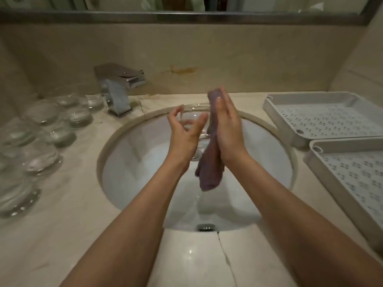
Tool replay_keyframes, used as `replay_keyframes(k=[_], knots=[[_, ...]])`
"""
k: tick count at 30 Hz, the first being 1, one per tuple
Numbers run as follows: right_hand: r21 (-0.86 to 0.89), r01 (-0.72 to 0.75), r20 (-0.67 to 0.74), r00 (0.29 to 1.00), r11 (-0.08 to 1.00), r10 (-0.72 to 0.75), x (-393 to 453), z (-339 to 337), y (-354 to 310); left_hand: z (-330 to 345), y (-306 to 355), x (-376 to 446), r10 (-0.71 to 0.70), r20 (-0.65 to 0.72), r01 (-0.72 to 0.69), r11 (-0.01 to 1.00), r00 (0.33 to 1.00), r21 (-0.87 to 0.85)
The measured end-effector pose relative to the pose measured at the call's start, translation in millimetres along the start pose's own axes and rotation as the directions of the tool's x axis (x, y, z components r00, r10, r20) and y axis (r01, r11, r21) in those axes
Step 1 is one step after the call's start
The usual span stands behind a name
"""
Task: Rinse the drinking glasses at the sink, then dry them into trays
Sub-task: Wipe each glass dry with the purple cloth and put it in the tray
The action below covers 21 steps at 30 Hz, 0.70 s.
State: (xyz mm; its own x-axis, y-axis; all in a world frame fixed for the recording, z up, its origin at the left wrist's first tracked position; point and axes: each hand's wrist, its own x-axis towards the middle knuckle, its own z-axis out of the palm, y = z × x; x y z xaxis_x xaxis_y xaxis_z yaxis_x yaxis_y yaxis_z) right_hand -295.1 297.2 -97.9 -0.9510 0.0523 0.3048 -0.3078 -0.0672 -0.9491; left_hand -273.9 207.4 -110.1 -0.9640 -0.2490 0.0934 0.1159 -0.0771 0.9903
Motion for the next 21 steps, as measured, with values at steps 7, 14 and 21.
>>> replay_keyframes(k=[7, 14, 21], knots=[[-0.243, 0.253, 0.059, 0.967, 0.936, -0.246, -40, 3, 5, -2, -13, -15, -0.076, -0.049, 0.069, 0.99, 0.996, -0.123], [0.27, -0.232, -0.045, 0.966, 0.934, 0.253, -21, -16, 5, 4, -7, -22, -0.057, 0.136, 0.064, 0.997, 0.989, -0.05], [-0.194, 0.211, 0.091, 0.976, 0.958, -0.196, -49, 1, -7, -1, -2, -22, 0.041, -0.05, -0.044, 0.998, 0.998, -0.047]])
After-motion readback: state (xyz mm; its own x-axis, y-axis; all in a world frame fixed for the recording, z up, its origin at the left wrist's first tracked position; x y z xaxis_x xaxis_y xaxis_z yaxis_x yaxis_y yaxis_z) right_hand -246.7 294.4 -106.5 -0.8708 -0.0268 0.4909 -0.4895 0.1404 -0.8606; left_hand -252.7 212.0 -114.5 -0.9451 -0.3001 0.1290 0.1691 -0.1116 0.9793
